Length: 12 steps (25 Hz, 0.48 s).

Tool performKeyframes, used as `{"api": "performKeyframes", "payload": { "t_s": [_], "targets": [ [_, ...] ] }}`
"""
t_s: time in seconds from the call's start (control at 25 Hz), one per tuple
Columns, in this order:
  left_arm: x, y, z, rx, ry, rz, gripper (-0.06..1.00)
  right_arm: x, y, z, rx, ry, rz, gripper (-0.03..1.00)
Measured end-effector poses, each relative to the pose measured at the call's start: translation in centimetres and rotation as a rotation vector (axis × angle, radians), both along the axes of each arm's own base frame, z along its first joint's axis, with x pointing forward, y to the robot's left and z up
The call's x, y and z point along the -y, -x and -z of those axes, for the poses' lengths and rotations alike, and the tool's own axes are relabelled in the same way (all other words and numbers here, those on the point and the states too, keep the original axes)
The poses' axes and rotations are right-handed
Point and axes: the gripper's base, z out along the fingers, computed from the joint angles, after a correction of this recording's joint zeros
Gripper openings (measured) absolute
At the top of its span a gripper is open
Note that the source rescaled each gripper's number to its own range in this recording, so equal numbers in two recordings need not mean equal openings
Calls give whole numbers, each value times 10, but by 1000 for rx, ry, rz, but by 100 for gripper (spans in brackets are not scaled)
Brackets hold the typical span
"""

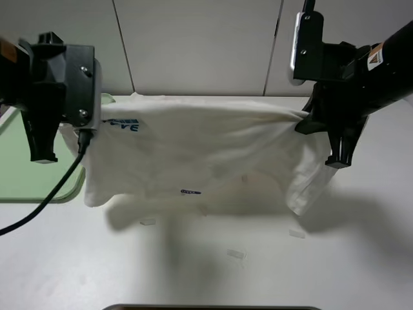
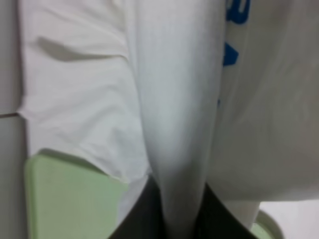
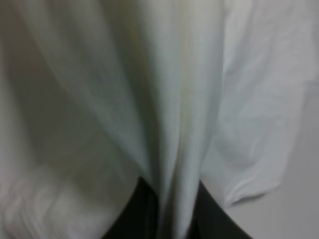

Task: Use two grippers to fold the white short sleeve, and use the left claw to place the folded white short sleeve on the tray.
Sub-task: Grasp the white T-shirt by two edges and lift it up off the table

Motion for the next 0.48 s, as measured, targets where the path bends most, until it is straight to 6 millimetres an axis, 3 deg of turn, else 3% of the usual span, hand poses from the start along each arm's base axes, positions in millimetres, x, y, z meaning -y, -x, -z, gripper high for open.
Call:
{"api": "performKeyframes", "payload": {
  "t_s": [0.48],
  "targets": [
    [-15,29,-70,238,125,-1,1,15,31,-49,161,-88,2,7]
  ]
}}
